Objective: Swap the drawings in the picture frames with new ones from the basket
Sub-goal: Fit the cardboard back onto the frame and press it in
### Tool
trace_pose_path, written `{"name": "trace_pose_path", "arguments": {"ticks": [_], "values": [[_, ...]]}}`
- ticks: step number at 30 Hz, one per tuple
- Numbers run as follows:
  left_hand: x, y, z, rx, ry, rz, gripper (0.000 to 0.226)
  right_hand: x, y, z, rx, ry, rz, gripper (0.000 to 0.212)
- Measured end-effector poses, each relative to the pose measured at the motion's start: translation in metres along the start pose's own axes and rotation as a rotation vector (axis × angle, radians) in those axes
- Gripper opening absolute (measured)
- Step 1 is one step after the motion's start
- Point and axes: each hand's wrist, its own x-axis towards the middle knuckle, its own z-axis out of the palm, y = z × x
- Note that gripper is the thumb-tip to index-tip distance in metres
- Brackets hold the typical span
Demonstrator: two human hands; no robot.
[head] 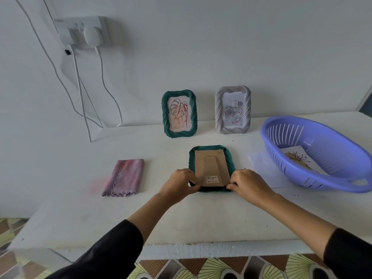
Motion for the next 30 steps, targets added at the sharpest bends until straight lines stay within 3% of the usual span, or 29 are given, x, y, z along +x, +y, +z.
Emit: {"name": "trace_pose_path", "arguments": {"ticks": [13, 24, 30], "values": [[-0.002, 0.001, 0.002, -0.024, -0.031, -0.023, 0.018, -0.005, -0.006, -0.001, 0.051, 0.001, 0.017, 0.032], [0.008, 0.001, -0.002, 0.057, -0.095, -0.039, 0.020, 0.002, -0.009, -0.009, -0.105, -0.117, -0.078, 0.026], [0.010, 0.004, -0.003, 0.130, -0.111, -0.030, 0.021, 0.004, -0.013, -0.011, -0.105, -0.143, -0.075, 0.042]]}}
